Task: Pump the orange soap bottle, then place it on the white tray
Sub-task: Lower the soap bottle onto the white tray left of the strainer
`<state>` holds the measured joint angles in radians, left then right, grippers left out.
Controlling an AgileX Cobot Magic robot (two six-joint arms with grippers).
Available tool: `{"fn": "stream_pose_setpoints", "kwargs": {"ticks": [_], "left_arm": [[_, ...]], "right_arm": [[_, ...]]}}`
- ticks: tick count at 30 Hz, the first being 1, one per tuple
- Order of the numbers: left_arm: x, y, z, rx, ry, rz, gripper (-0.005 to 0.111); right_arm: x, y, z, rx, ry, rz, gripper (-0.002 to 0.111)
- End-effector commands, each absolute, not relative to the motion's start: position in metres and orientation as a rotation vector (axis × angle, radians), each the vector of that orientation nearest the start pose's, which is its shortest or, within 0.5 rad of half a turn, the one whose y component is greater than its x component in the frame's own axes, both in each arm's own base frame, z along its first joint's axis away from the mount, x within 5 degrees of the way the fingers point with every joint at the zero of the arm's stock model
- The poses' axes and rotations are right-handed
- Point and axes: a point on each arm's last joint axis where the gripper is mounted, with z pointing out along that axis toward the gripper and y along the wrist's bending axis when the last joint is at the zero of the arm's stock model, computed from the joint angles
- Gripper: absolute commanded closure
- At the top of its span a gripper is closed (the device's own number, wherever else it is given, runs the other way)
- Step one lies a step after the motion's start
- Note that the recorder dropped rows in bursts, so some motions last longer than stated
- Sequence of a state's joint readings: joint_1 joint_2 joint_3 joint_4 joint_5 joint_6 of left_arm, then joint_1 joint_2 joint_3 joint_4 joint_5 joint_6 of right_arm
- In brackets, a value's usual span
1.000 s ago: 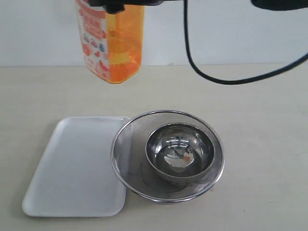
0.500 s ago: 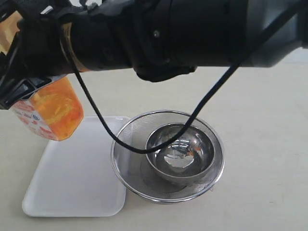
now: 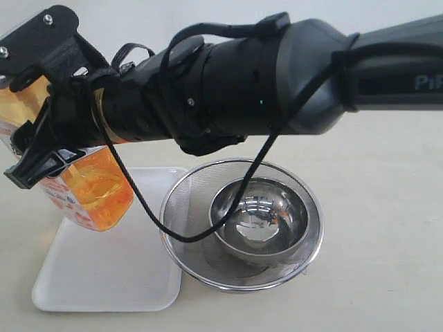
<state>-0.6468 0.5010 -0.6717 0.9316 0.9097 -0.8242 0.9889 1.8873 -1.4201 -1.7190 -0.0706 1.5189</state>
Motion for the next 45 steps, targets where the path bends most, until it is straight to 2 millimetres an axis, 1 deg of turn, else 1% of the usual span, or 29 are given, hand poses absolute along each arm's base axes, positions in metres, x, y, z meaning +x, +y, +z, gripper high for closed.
{"fn": "stream_pose_setpoints", "kwargs": {"ticks": [1, 4, 8, 11, 21, 23, 24, 25, 27, 28, 30, 31, 34, 45], "left_arm": [[0.094, -0.001, 0.335, 0.077, 1.919, 0.144, 0.102], [0.095, -0.002, 0.329, 0.096, 1.925, 0.142, 0.102], [0.095, -0.002, 0.329, 0.101, 1.918, 0.155, 0.102], [0.095, -0.002, 0.329, 0.101, 1.918, 0.155, 0.102], [0.095, -0.001, 0.33, 0.104, 1.911, 0.165, 0.102], [0.095, -0.001, 0.33, 0.104, 1.911, 0.165, 0.102], [0.095, -0.001, 0.33, 0.104, 1.911, 0.165, 0.102], [0.095, -0.001, 0.33, 0.104, 1.911, 0.165, 0.102], [0.095, -0.001, 0.33, 0.104, 1.911, 0.165, 0.102], [0.095, -0.001, 0.33, 0.104, 1.911, 0.165, 0.102], [0.095, -0.001, 0.33, 0.104, 1.911, 0.165, 0.102], [0.095, -0.001, 0.33, 0.104, 1.911, 0.165, 0.102], [0.095, -0.001, 0.33, 0.104, 1.911, 0.165, 0.102], [0.095, -0.001, 0.33, 0.102, 1.913, 0.167, 0.102]], "right_arm": [[0.246, 0.383, 0.269, -1.151, 1.642, 0.57, 0.108], [0.248, 0.386, 0.257, -1.164, 1.662, 0.561, 0.108], [0.25, 0.389, 0.244, -1.184, 1.686, 0.553, 0.108], [0.251, 0.39, 0.238, -1.19, 1.696, 0.55, 0.108], [0.25, 0.391, 0.237, -1.181, 1.711, 0.57, 0.108], [0.249, 0.391, 0.236, -1.203, 1.699, 0.571, 0.108], [0.249, 0.391, 0.236, -1.201, 1.7, 0.572, 0.106], [0.249, 0.391, 0.236, -1.201, 1.7, 0.572, 0.1], [0.25, 0.391, 0.237, -1.189, 1.706, 0.568, 0.081], [0.251, 0.39, 0.237, -1.165, 1.719, 0.561, 0.067], [0.252, 0.39, 0.237, -1.154, 1.722, 0.548, 0.055], [0.252, 0.39, 0.237, -1.153, 1.722, 0.547, 0.053], [0.252, 0.389, 0.238, -1.146, 1.725, 0.551, 0.05], [0.252, 0.39, 0.238, -1.117, 1.748, 0.576, 0.05]]}}
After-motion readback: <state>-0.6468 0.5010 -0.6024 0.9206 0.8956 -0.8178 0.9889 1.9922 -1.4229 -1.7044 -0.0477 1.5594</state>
